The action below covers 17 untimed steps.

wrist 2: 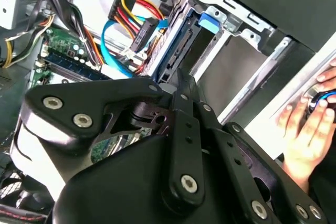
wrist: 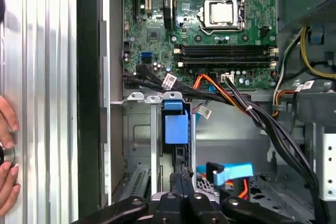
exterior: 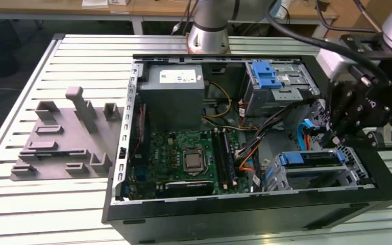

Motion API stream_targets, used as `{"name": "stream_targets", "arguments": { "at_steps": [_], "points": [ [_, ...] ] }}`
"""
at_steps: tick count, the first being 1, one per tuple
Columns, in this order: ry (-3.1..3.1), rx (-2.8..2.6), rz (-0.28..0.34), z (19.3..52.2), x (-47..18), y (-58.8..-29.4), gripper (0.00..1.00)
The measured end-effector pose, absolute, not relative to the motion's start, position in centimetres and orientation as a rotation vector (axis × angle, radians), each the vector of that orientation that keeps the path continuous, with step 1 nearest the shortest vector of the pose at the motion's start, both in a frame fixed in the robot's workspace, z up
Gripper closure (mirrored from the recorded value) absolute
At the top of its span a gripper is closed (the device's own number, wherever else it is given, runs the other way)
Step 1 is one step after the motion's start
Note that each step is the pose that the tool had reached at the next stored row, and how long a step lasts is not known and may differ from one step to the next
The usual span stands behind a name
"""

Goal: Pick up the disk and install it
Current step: 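Insert the first disk wire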

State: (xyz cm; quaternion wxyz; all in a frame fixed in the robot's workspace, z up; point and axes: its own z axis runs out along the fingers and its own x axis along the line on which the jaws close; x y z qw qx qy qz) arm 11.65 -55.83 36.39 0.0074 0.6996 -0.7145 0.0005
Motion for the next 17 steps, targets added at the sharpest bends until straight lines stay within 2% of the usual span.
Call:
{"name": "stream_targets", "arguments": {
  "at_steps": [15,16,17],
  "points": [
    [-2.249,2.177,0.006,36.7,12.7,-53.5,0.89],
    [-2.248,2.177,0.007,36.7,12.7,-53.5,0.89],
    [-2.248,2.176,0.008,36.7,12.7,-53.5,0.83]
  ]
}}
